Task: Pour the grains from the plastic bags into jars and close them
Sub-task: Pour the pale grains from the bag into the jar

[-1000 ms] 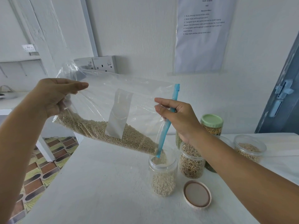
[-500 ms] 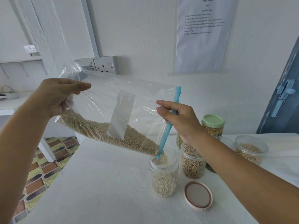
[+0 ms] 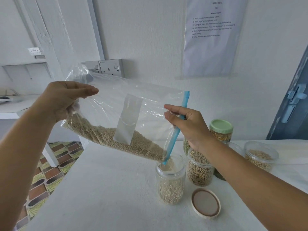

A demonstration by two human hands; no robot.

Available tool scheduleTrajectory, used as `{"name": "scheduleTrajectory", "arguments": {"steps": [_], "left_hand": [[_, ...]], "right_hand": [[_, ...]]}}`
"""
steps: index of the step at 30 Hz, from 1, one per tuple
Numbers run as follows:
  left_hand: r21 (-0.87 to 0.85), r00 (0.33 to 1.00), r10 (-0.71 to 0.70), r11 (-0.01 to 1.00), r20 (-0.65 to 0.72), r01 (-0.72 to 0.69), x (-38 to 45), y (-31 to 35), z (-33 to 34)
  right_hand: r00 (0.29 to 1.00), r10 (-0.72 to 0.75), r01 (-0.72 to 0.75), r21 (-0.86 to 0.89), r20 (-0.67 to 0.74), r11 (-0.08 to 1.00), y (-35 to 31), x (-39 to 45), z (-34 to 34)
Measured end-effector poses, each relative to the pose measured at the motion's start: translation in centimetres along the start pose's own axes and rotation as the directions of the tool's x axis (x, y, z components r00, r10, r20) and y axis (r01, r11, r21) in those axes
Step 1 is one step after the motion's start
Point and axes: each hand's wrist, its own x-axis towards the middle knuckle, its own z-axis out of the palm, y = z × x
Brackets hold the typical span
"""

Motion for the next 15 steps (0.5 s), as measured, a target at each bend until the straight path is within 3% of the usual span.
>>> {"name": "scheduleTrajectory", "arguments": {"steps": [15], "left_hand": [[0.017, 1.000, 0.010, 1.000, -0.002, -0.010, 0.3, 1.0, -0.1]], "right_hand": [[1.000, -0.010, 0.010, 0.004, -0.007, 1.000, -0.3, 0.0, -0.1]]}}
